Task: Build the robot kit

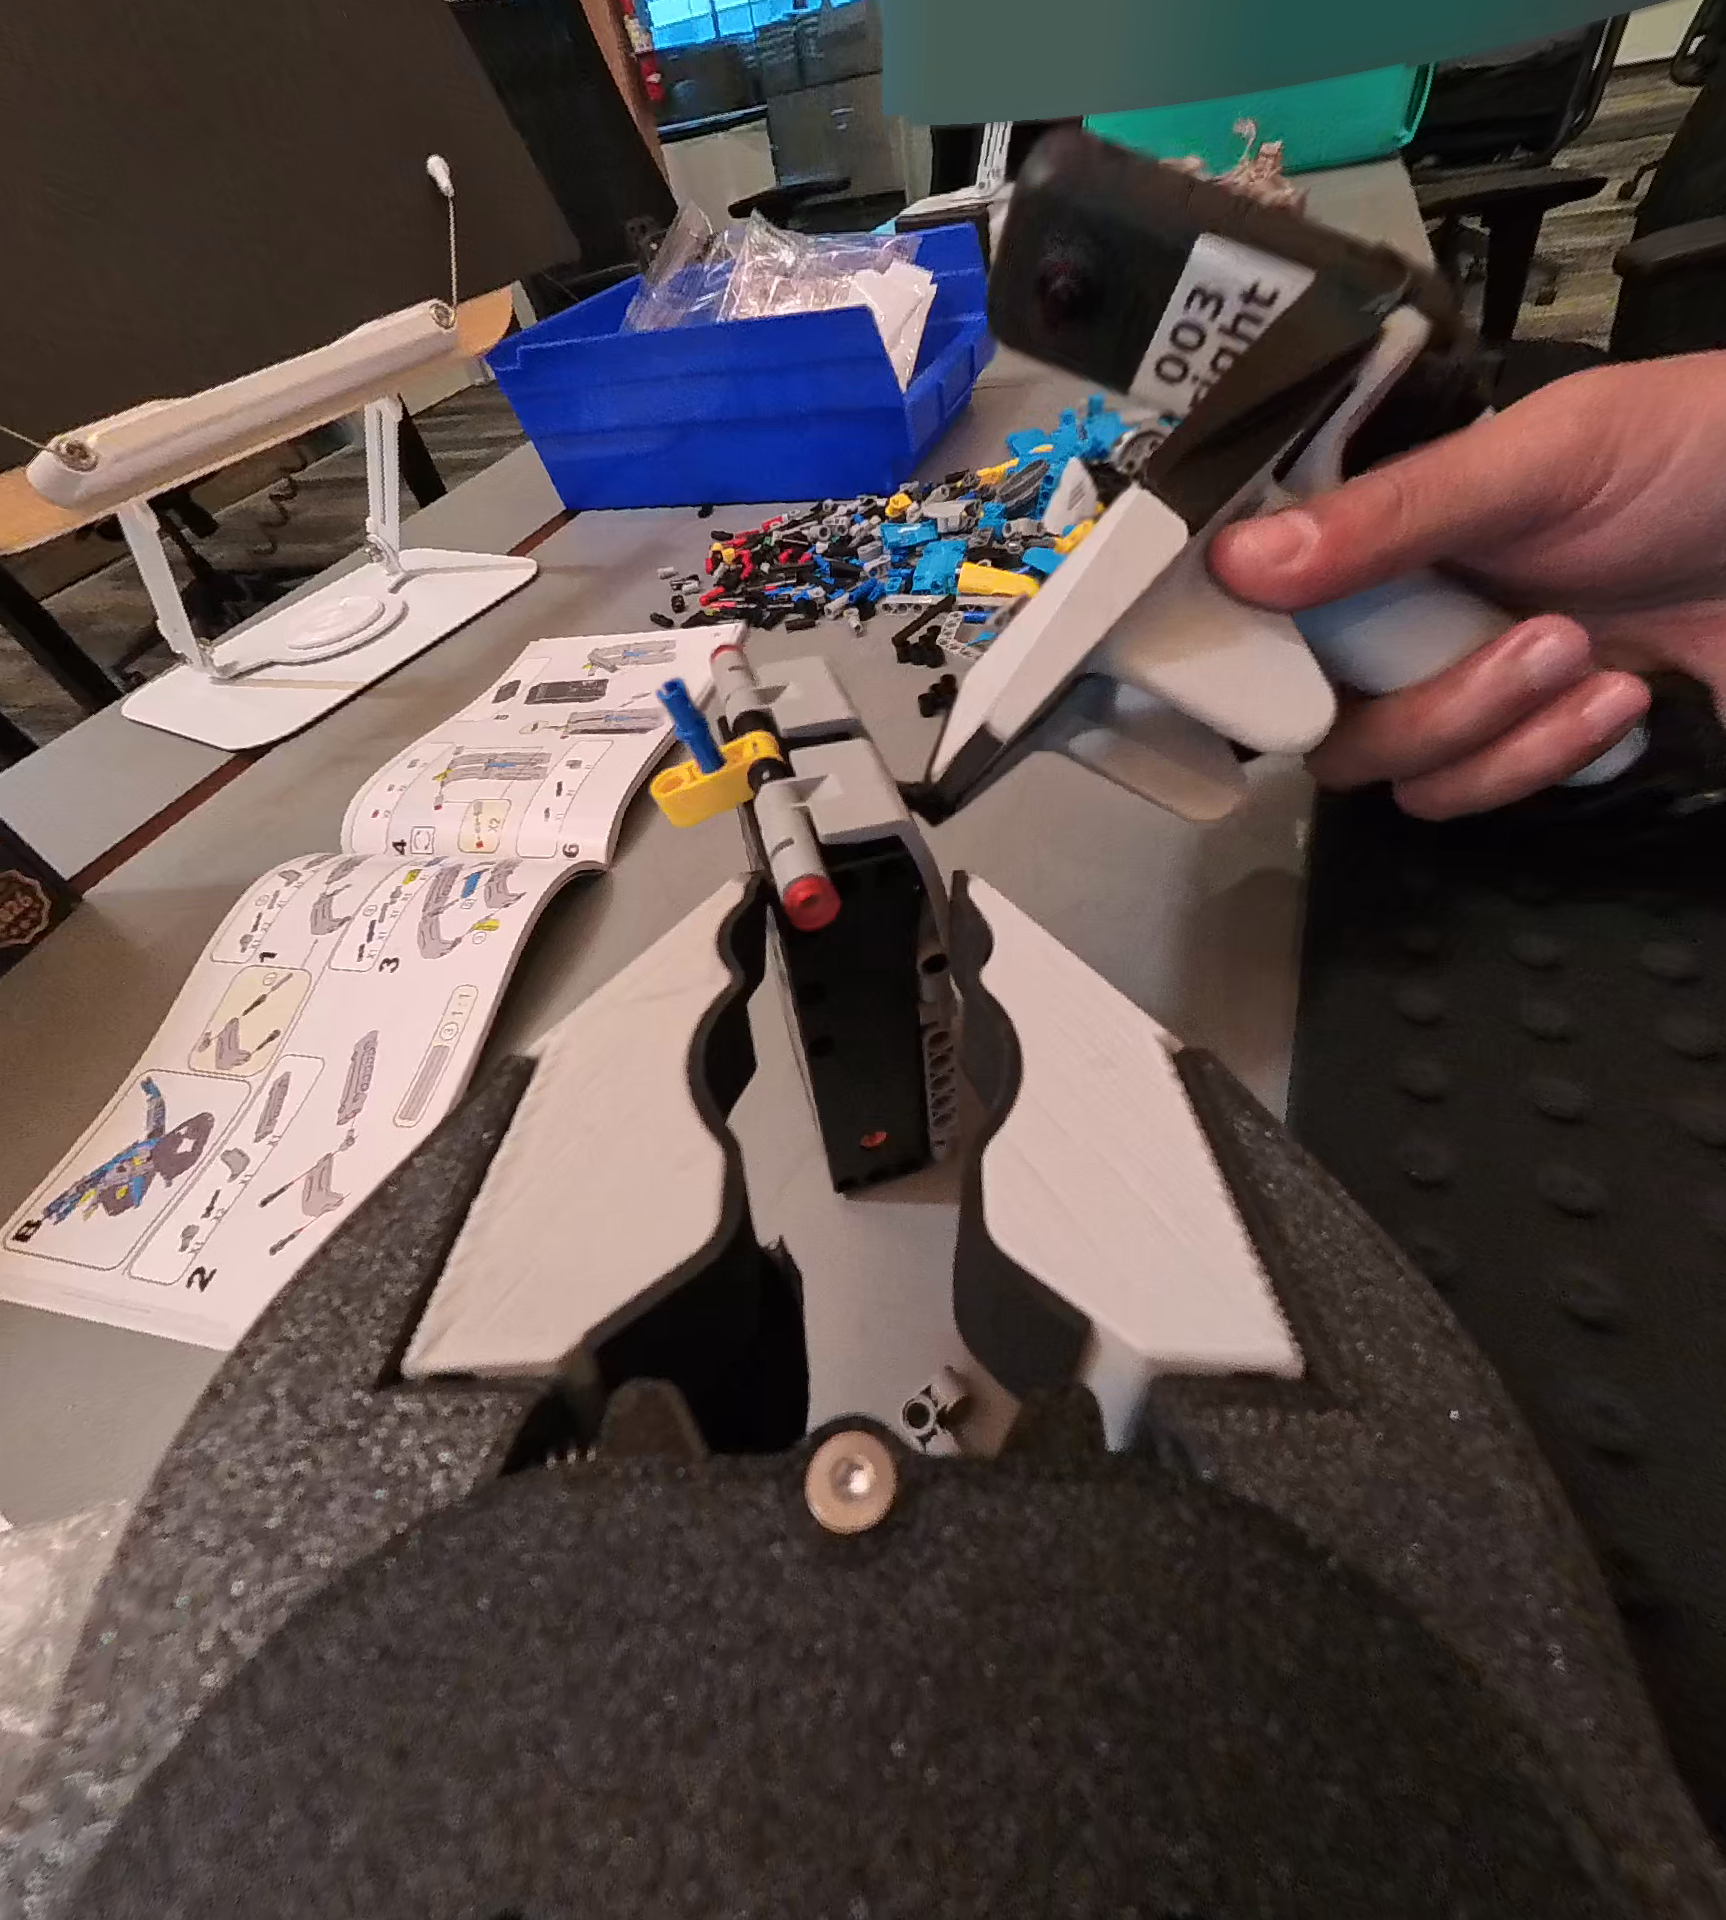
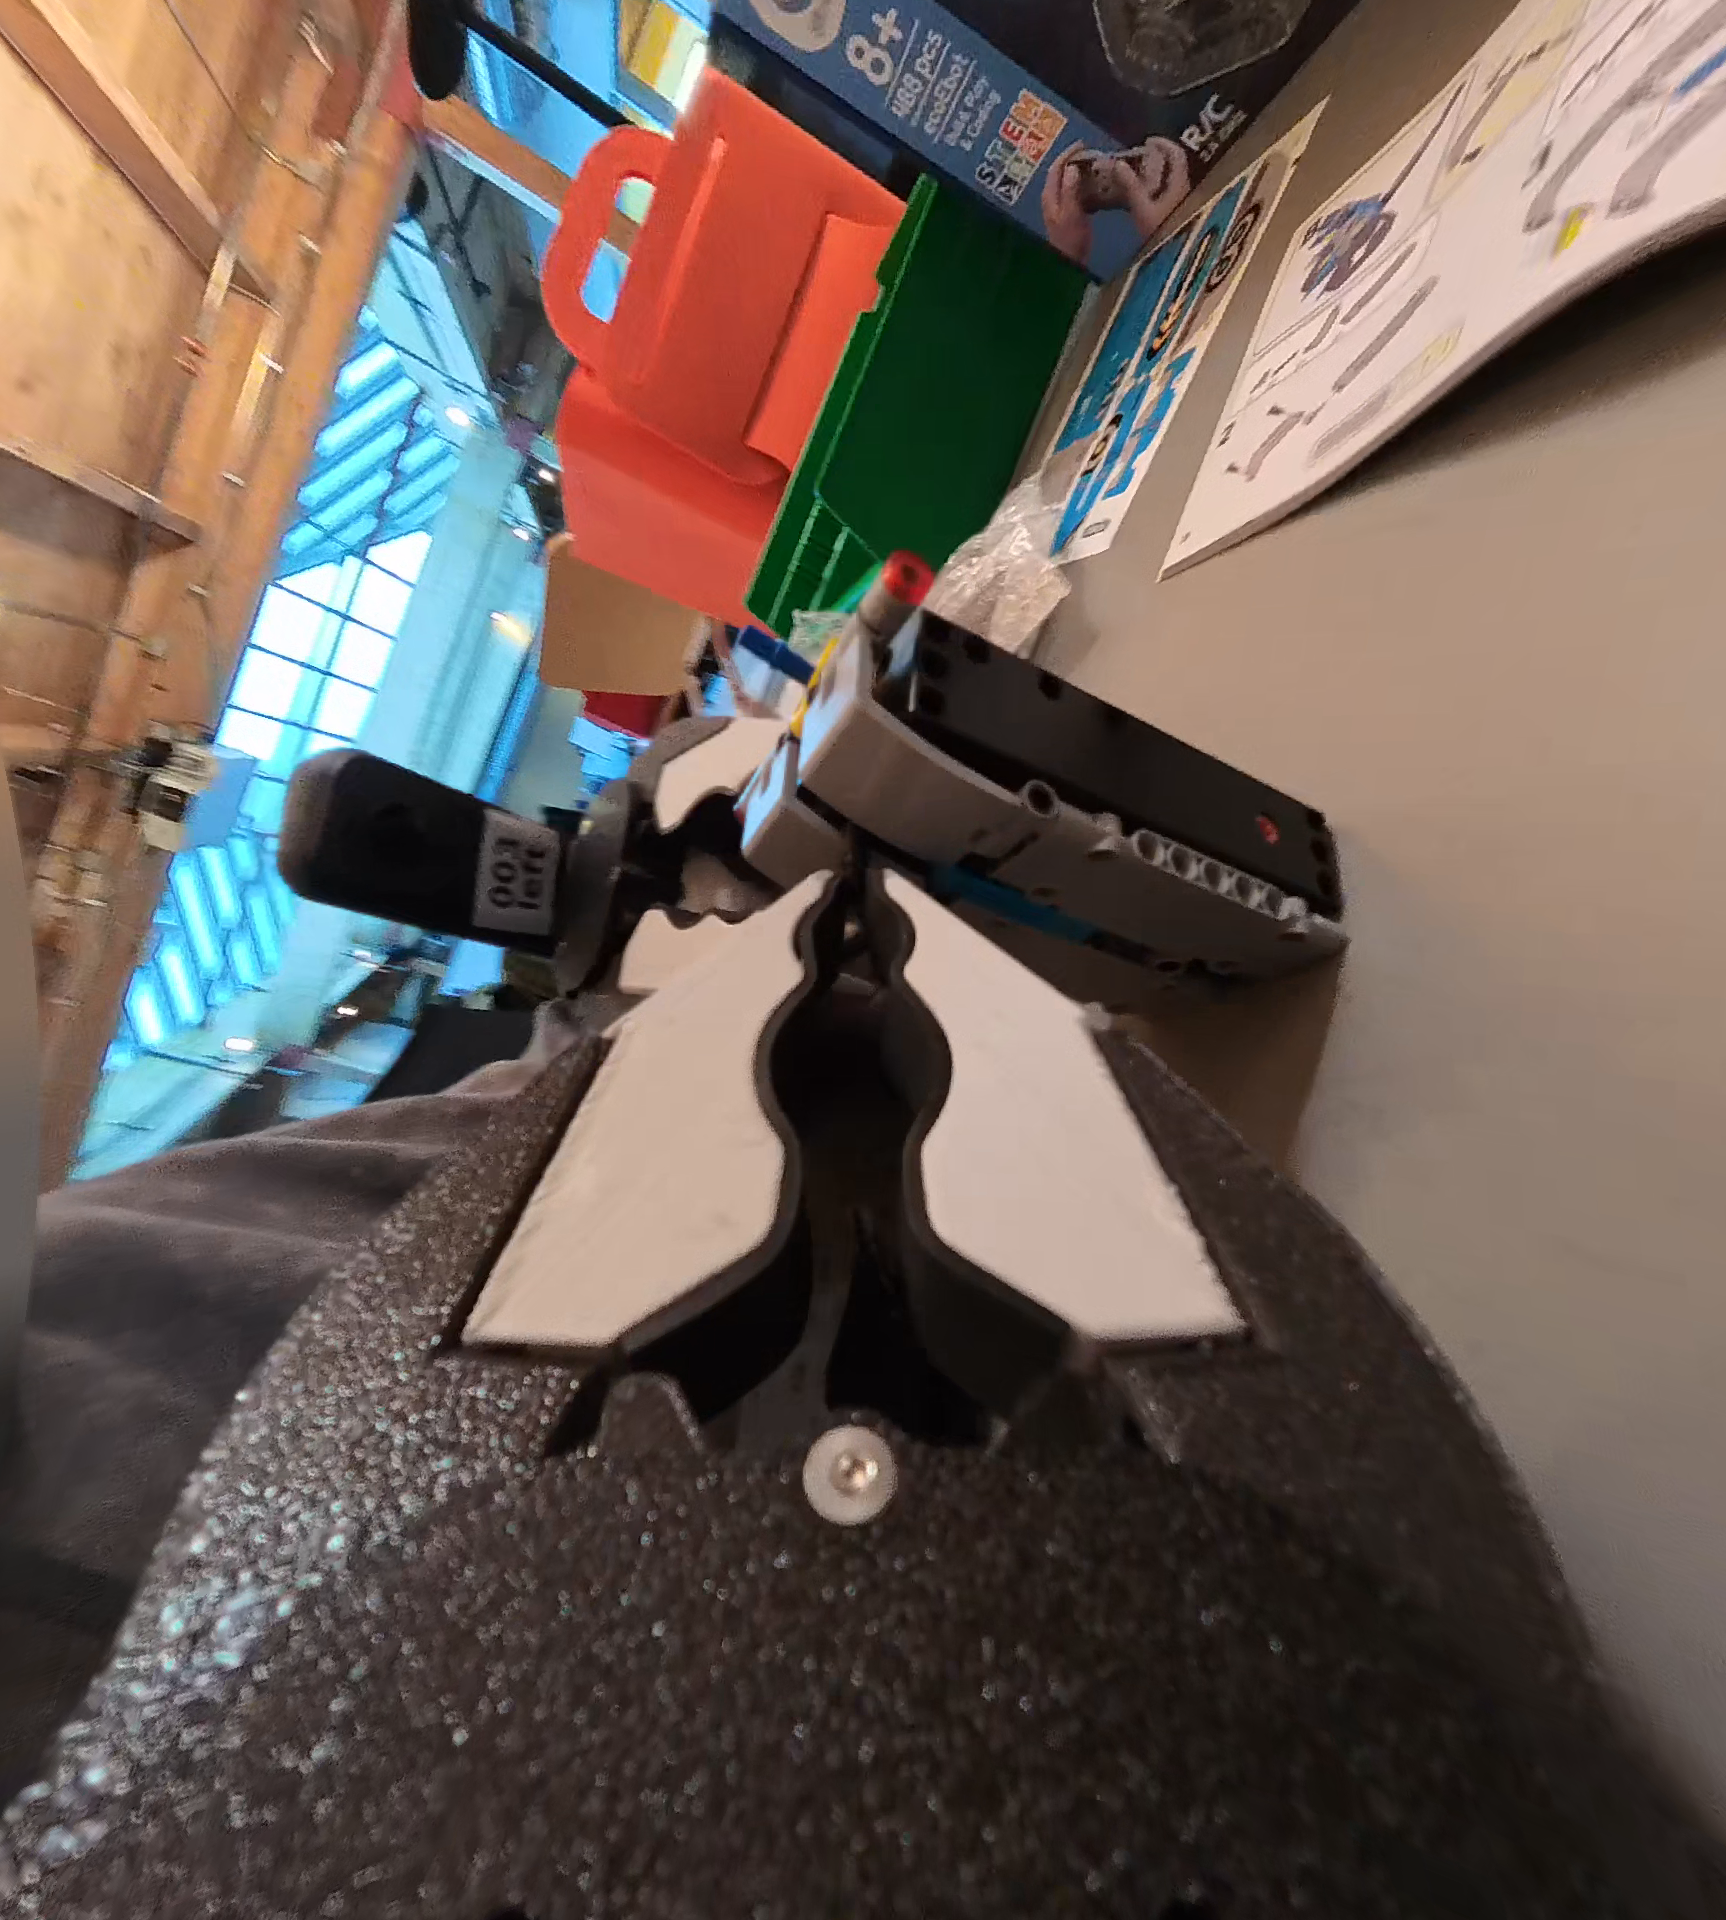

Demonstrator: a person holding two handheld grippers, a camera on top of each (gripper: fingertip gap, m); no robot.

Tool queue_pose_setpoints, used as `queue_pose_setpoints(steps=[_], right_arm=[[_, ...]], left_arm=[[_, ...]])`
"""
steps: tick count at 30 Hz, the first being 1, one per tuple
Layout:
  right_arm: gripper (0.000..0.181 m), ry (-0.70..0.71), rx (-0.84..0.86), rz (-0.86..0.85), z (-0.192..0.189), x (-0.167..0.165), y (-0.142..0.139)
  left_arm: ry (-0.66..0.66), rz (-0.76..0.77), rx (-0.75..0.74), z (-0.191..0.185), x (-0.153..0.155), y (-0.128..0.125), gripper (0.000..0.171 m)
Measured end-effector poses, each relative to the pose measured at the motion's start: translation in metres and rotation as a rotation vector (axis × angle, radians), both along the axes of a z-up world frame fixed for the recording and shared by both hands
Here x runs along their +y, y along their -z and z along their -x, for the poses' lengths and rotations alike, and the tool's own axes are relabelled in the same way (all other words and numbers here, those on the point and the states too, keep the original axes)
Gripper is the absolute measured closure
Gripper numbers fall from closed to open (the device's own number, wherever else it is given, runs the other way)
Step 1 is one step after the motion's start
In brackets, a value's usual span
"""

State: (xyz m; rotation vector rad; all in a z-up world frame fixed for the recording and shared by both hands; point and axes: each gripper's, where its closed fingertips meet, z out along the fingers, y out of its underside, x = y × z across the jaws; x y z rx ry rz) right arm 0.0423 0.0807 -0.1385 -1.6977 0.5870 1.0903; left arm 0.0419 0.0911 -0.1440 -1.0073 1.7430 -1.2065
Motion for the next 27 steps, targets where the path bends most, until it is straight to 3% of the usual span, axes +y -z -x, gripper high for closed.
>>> queue_pose_setpoints(steps=[7,14,25,27], right_arm=[[0.179,0.009,-0.353,0.089,-0.006,0.001,0.001],[0.179,0.046,-0.873,0.186,-0.010,0.004,0.000],[0.179,0.079,-1.563,0.276,-0.013,0.006,0.000],[0.179,0.090,-1.627,0.283,-0.014,0.006,-0.001]], left_arm=[[-0.006,0.002,-0.005,-0.001,0.001,0.000,0.137],[-0.023,-0.003,-0.004,-0.002,0.002,0.001,0.136],[-0.053,-0.031,0.001,-0.003,0.003,0.001,0.137],[-0.061,-0.032,0.004,-0.004,0.004,0.001,0.137]])
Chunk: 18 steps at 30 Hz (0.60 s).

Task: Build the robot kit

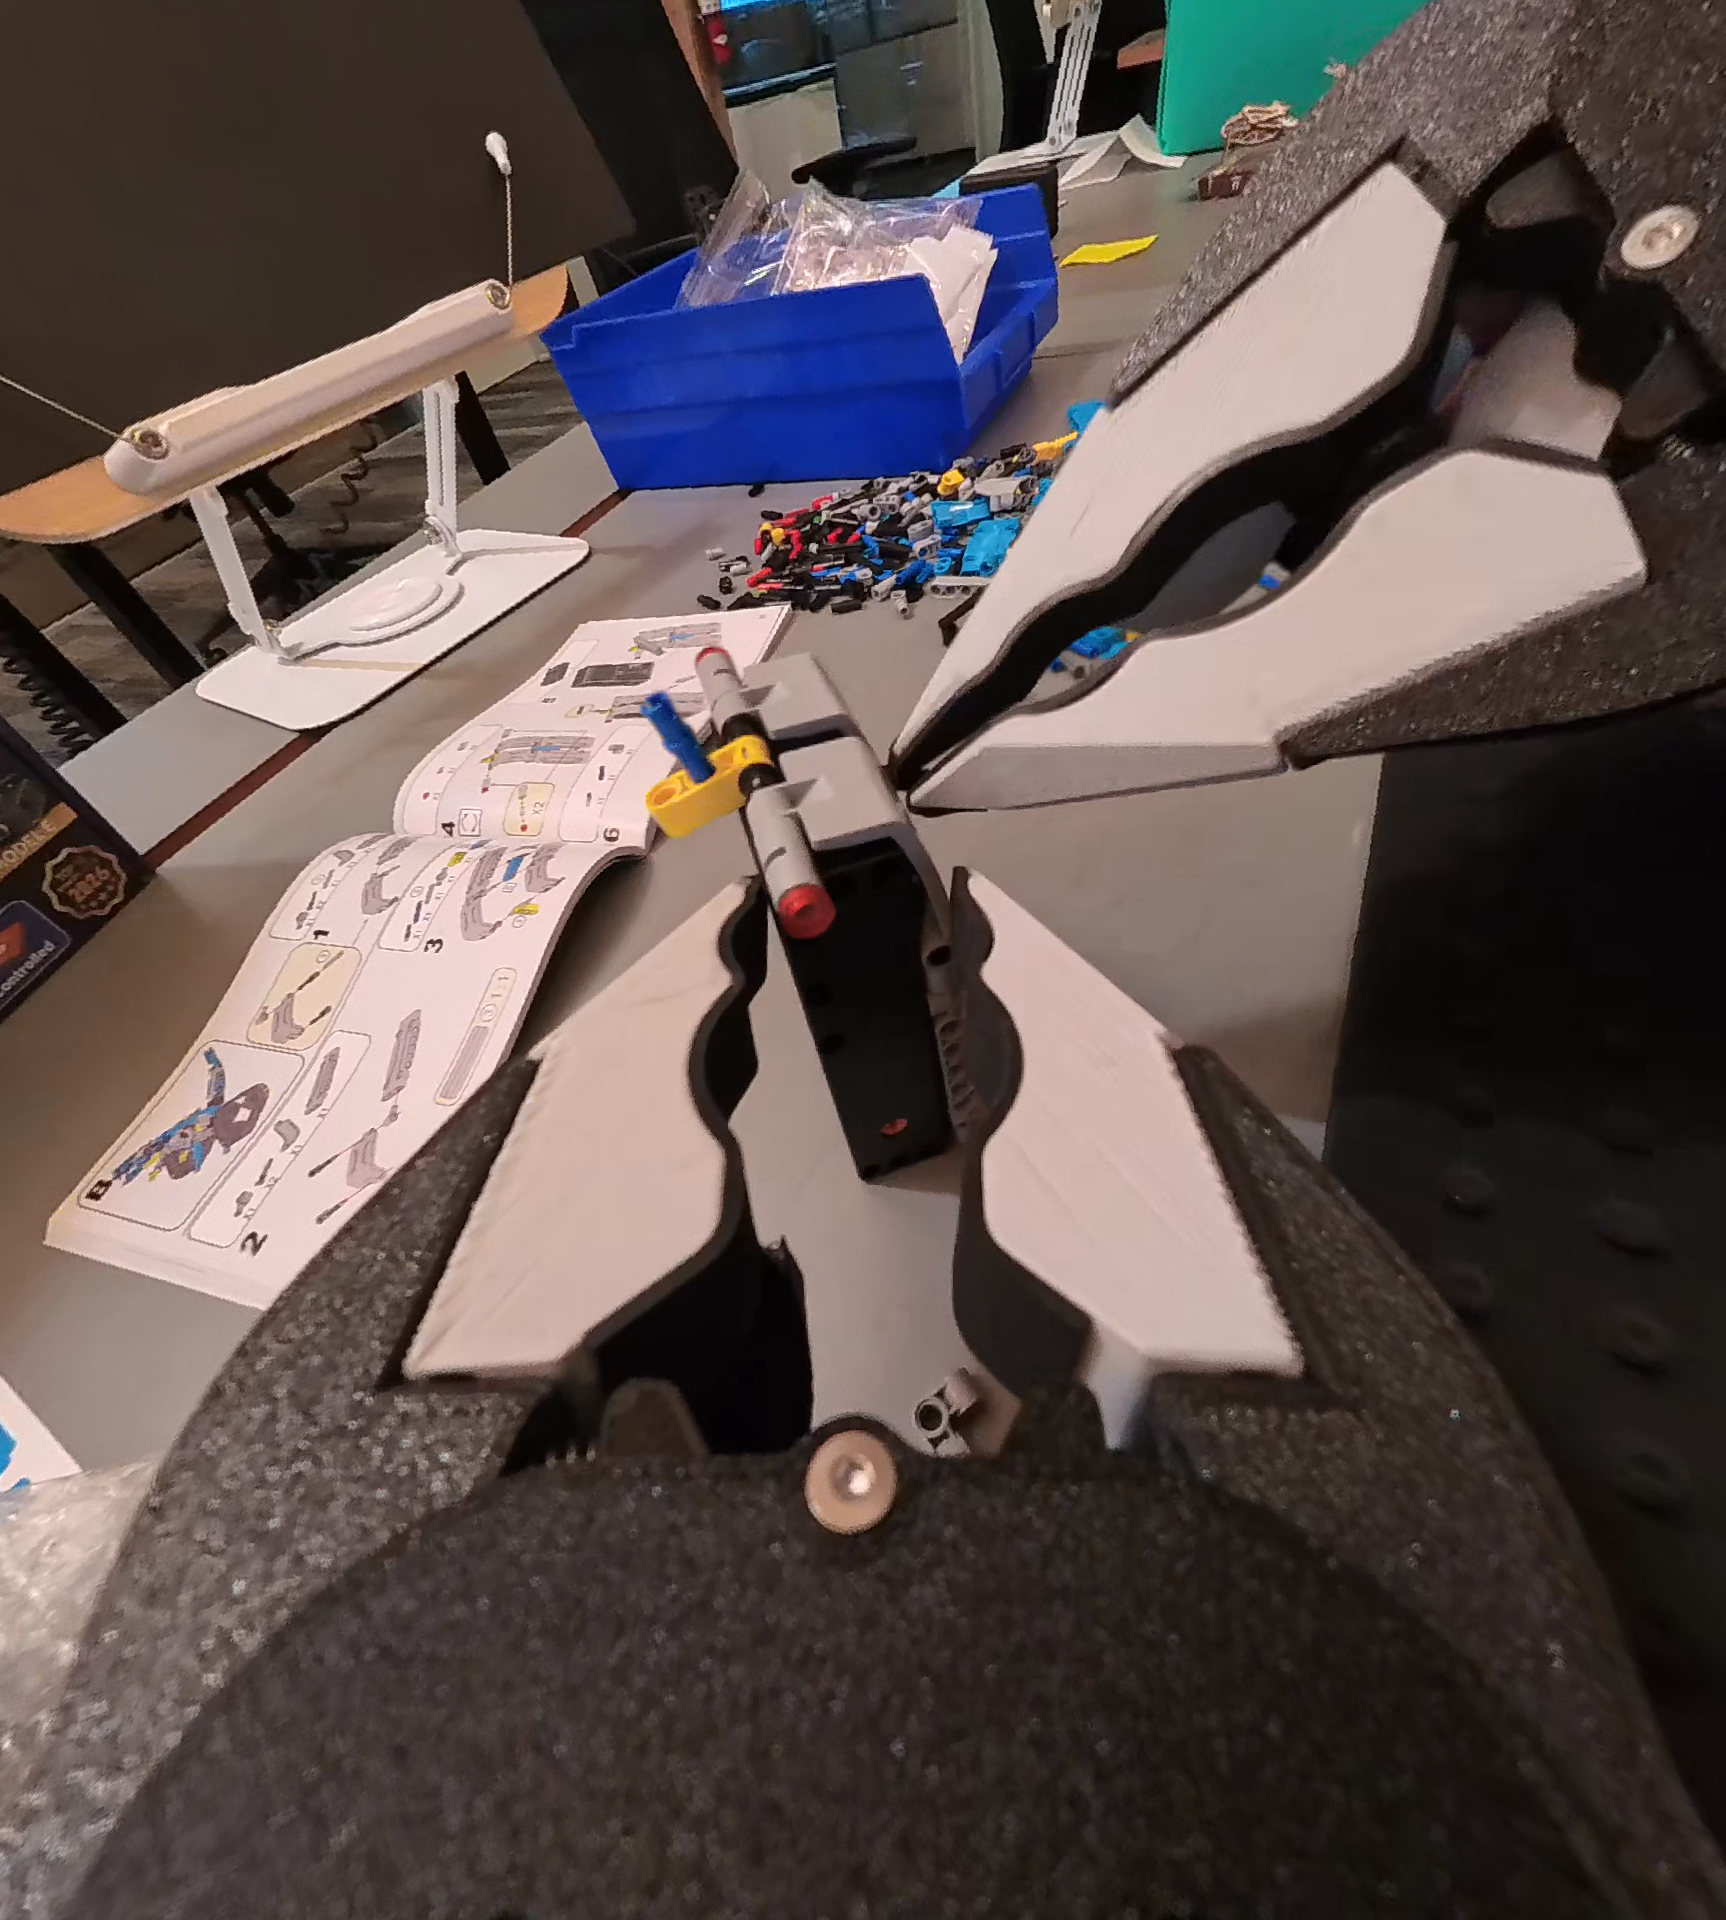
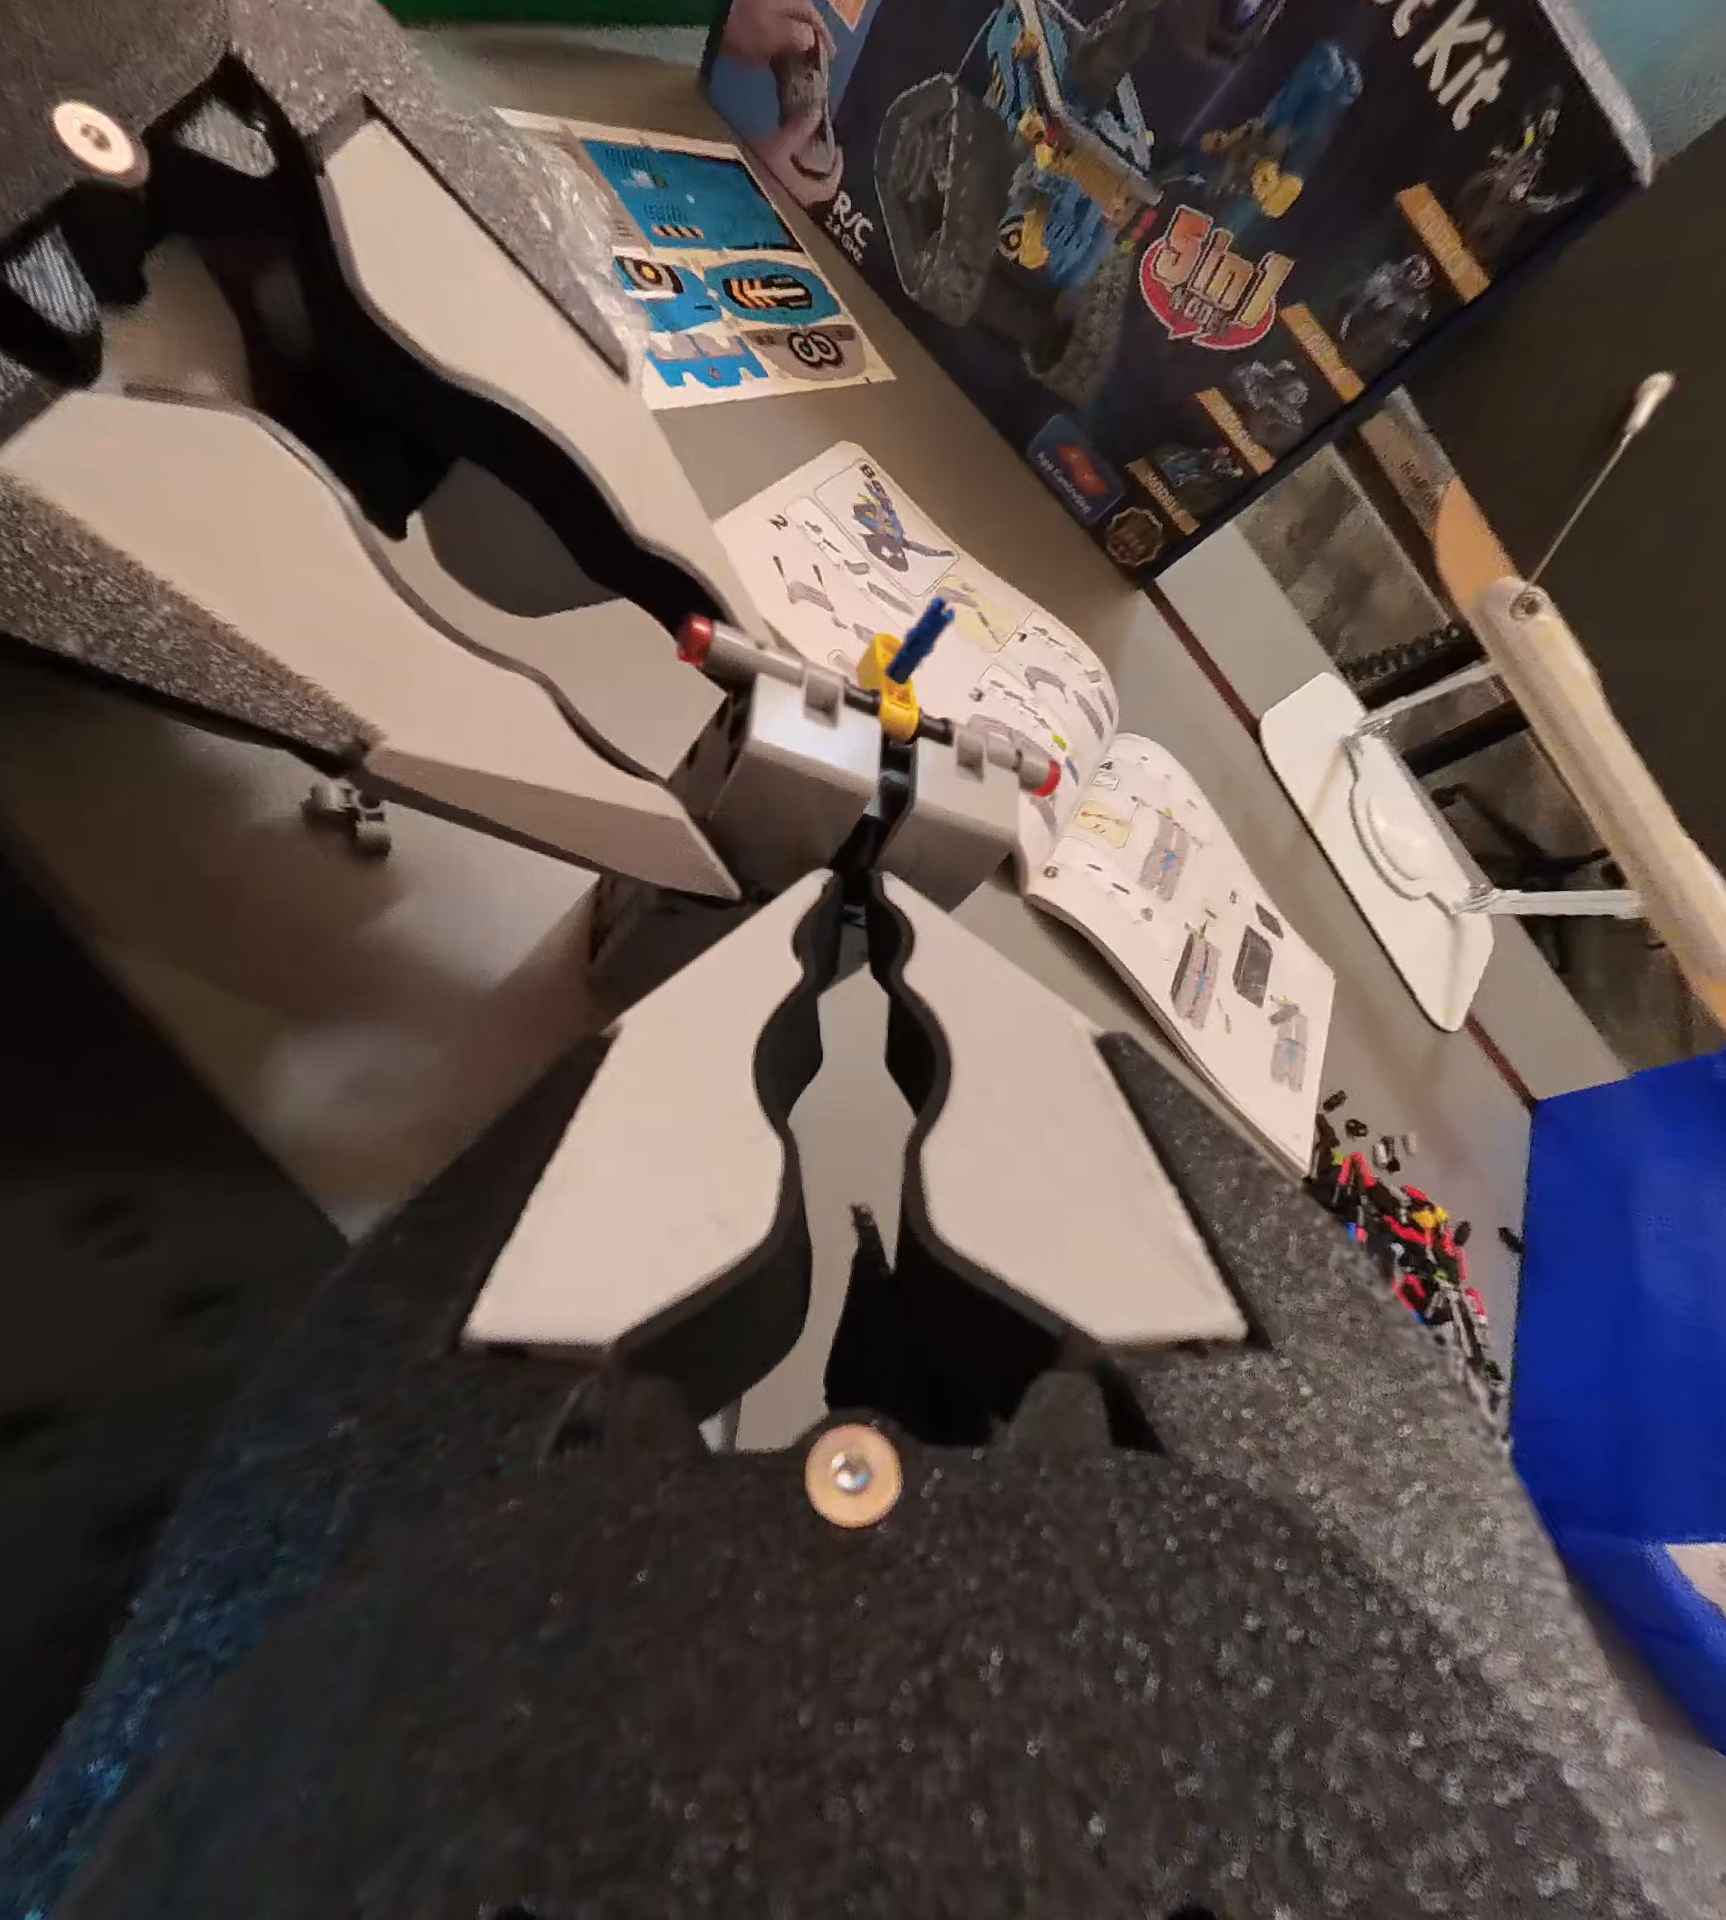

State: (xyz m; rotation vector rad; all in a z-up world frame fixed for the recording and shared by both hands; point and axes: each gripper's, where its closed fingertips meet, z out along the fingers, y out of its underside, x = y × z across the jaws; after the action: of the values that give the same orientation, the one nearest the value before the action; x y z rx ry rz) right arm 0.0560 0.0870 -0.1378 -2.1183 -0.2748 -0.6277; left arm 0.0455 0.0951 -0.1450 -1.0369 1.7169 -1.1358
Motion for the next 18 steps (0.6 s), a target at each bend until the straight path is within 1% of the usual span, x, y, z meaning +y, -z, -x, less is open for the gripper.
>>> queue_pose_setpoints(steps=[5,7,9,14,18], right_arm=[[0.179,-0.027,0.027,-0.026,0.000,0.003,-0.001],[0.180,-0.032,-0.027,-0.031,0.000,0.003,-0.005],[0.179,-0.027,-0.041,-0.002,0.000,0.004,-0.004],[0.179,-0.042,0.029,-0.015,0.000,0.005,-0.006],[0.181,-0.069,0.060,-0.053,0.009,0.007,-0.014]], left_arm=[[-0.012,0.013,0.008,-0.001,0.003,0.000,0.137],[-0.018,0.015,0.011,-0.001,0.004,0.001,0.137],[-0.018,0.016,0.012,-0.001,0.004,0.001,0.137],[-0.022,0.020,0.014,-0.001,0.005,0.001,0.137],[-0.005,0.015,0.009,-0.001,0.001,0.000,0.138]])
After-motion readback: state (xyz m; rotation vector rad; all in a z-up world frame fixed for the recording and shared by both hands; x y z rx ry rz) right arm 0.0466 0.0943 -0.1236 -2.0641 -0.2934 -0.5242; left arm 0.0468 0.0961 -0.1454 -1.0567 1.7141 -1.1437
